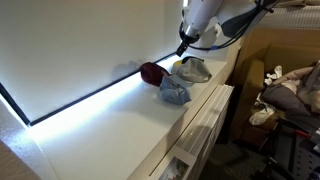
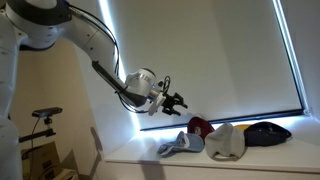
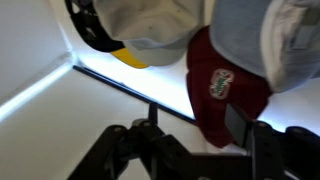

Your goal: Move the black and beige caps to the right

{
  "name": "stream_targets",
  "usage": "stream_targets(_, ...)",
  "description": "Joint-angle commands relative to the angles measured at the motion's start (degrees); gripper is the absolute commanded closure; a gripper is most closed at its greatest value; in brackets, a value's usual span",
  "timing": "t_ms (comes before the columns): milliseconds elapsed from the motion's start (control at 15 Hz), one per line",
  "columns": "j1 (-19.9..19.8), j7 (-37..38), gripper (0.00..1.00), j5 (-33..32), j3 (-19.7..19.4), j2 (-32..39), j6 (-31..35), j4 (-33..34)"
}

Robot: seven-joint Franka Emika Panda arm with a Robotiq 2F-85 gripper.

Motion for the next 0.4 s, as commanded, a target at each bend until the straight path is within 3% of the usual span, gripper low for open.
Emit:
stream_targets(0,0.9,0.5,0.24,-1.2,0.6,1.0,1.6,-0.6)
stream_targets(133,1.7,0.6,0.1,-1.8,1.2,2.6,3.3,-0.9)
stream_targets(333,1.4,0.6,0.06,-2.1,1.1,2.8,4.0,-0.9)
